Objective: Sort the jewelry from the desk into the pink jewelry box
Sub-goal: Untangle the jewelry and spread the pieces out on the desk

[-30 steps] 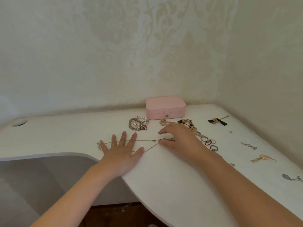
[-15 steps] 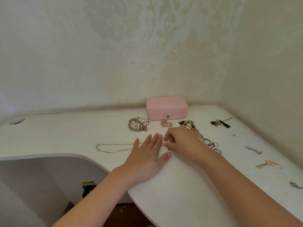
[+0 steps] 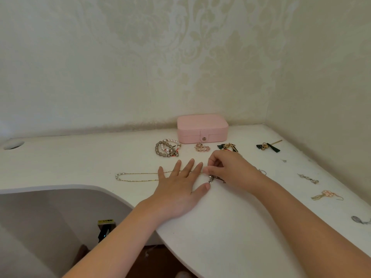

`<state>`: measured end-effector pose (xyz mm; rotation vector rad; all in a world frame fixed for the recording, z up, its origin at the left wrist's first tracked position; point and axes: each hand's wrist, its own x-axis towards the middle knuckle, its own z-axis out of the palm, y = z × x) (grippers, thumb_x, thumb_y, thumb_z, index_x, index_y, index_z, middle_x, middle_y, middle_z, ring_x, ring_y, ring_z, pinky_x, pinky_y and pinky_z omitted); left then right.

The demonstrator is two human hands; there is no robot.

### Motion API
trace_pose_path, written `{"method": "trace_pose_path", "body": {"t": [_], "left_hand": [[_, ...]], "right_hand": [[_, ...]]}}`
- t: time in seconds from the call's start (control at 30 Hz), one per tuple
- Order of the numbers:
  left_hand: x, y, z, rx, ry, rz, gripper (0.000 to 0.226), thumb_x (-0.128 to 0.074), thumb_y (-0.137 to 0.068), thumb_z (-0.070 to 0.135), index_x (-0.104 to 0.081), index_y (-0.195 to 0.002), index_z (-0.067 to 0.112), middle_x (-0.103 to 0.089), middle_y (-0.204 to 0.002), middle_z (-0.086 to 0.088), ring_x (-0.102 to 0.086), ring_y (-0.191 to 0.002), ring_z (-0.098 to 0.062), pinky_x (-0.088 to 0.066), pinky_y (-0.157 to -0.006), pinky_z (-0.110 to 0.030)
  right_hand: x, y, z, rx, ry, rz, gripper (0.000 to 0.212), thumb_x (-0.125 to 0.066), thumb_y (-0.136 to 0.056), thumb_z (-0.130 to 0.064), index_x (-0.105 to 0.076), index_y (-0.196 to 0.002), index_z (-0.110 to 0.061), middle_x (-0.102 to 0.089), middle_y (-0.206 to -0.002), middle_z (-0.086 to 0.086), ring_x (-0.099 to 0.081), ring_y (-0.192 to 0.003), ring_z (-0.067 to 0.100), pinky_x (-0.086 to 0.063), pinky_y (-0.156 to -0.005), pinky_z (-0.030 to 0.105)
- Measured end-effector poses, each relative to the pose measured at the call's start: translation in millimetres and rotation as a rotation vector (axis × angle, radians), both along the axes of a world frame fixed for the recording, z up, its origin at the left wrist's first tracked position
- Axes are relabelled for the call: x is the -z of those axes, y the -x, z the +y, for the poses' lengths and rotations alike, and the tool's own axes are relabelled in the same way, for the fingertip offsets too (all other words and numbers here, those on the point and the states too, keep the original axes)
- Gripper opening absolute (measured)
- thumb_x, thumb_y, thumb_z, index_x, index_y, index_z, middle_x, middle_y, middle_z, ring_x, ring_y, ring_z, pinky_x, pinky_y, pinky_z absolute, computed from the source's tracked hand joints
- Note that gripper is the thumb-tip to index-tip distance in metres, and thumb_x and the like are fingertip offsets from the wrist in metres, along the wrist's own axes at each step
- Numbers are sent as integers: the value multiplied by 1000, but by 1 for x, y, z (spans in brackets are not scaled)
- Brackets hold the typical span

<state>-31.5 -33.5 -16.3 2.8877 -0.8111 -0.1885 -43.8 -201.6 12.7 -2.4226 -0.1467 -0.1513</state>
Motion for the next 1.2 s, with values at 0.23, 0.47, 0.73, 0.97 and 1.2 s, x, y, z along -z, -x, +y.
{"method": "trace_pose_path", "body": {"t": [0.23, 0.47, 0.73, 0.97, 1.2], "left_hand": [[1, -2, -1, -5, 20, 1, 63, -12, -93, 64, 12, -146, 41, 15, -156, 14, 18, -144, -15, 11, -112, -57], [-3, -1, 2, -56, 302, 20, 49, -36, -95, 52, -30, -141, 37, -22, -153, 14, -6, -145, -11, 10, -114, -51], [-9, -22, -8, -47, 751, 122, 4, -63, -87, 26, -66, -85, 25, -60, -73, 11, -55, -75, -10, -37, -63, -16], [-4, -26, -6, -31, 808, 119, 13, -65, -86, 23, -63, -75, 29, -61, -70, 12, -50, -62, 0, -37, -58, -15], [-5, -24, -6, -73, 997, 260, 16, -40, -100, 18, -48, -86, 19, -70, -74, 7, -64, -83, -11, -45, -82, -29]], "right_hand": [[-1, -1, -2, 47, -259, 16, 12, -63, -88, -16, -56, -82, -24, -61, -72, -7, -54, -65, 8, -42, -62, 23], [-4, 1, -1, 49, -182, -28, 15, -63, -83, -10, -70, -85, -23, -66, -74, -8, -60, -69, 8, -45, -65, 21], [-6, 3, 3, -28, -323, -3, 26, -63, -78, 3, -69, -76, -23, -64, -65, -12, -58, -61, 6, -42, -58, 19], [-7, 4, -4, 12, -372, -21, 23, -57, -89, -3, -67, -82, -22, -59, -73, -1, -54, -65, 12, -45, -67, 25], [-9, 5, -3, -34, -503, -9, 15, -52, -92, 0, -59, -86, -12, -56, -78, -3, -58, -56, 4, -46, -67, 28]]}}
